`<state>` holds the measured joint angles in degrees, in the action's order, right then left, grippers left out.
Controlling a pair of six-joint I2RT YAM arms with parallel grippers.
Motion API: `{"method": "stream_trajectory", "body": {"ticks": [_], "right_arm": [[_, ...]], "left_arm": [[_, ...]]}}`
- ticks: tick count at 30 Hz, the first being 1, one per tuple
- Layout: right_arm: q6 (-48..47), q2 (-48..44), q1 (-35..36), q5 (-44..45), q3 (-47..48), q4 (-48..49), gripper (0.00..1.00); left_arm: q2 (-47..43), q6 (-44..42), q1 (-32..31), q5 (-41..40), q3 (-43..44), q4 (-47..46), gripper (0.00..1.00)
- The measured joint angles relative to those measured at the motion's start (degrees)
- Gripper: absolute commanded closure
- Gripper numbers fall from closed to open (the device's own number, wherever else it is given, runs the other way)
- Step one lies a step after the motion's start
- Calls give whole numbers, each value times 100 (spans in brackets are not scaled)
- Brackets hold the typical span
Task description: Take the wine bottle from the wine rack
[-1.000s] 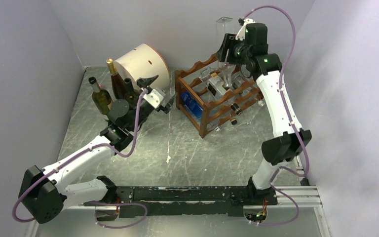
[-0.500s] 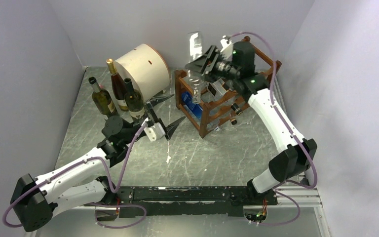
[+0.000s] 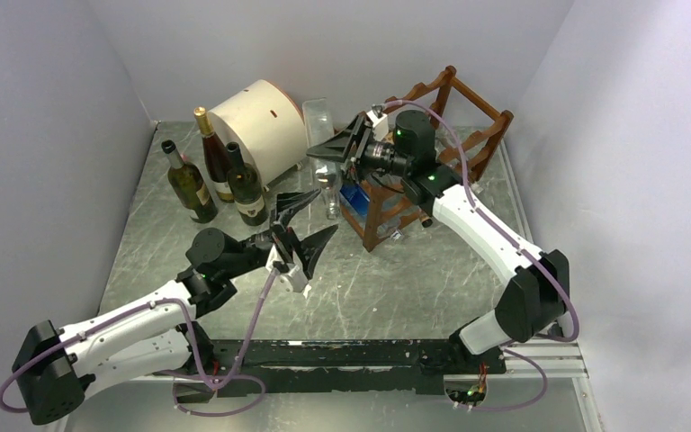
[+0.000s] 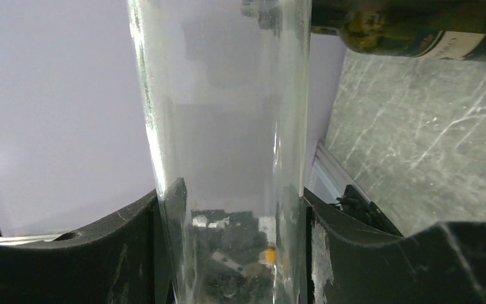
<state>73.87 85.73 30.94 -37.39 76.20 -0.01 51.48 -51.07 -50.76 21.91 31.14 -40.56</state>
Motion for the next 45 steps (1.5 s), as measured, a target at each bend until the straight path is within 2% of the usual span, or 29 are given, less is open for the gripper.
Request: {"method": "stream_trajectory", "body": {"ticks": [3, 15, 18, 23, 26, 28, 29, 30, 33, 36, 37, 45], "right_arm": [[232, -133, 7, -127, -98, 208, 100], [726, -376, 555, -227, -772, 485, 100], [782, -369, 704, -157, -815, 483, 100], [782, -302, 892, -136, -815, 479, 100], [800, -243, 938, -122, -807, 459, 96], [765, -219, 946, -127, -809, 404, 90], [750, -199, 953, -133, -809, 398, 85], [741, -181, 953, -153, -809, 400, 79], [713, -157, 957, -188, -833, 400, 58], [581, -157, 949, -153, -837, 286, 30], [531, -157, 940, -118, -835, 201, 25], [-66, -170, 590, -48, -831, -302, 9]], "left_arm": [[-57, -433, -15, -66, 2, 289, 8], [-262, -1403, -254, -369, 2, 741, 18], [-264, -1576, -389, -437, 2, 809, 26], [-354, -1867, -599, -621, 0, 885, 47], [-376, -2061, -691, -723, -50, 870, 60], [-387, -2155, -752, -813, -122, 850, 75], [-393, -2181, -780, -866, -144, 846, 88], [-400, -2205, -807, -911, -153, 850, 92], [-400, -2197, -887, -1043, -155, 879, 93], [-350, -2107, -970, -1193, -155, 866, 93], [-323, -2052, -990, -1257, -155, 852, 93], [-111, -1051, -1043, -2050, -37, 549, 93]]}}
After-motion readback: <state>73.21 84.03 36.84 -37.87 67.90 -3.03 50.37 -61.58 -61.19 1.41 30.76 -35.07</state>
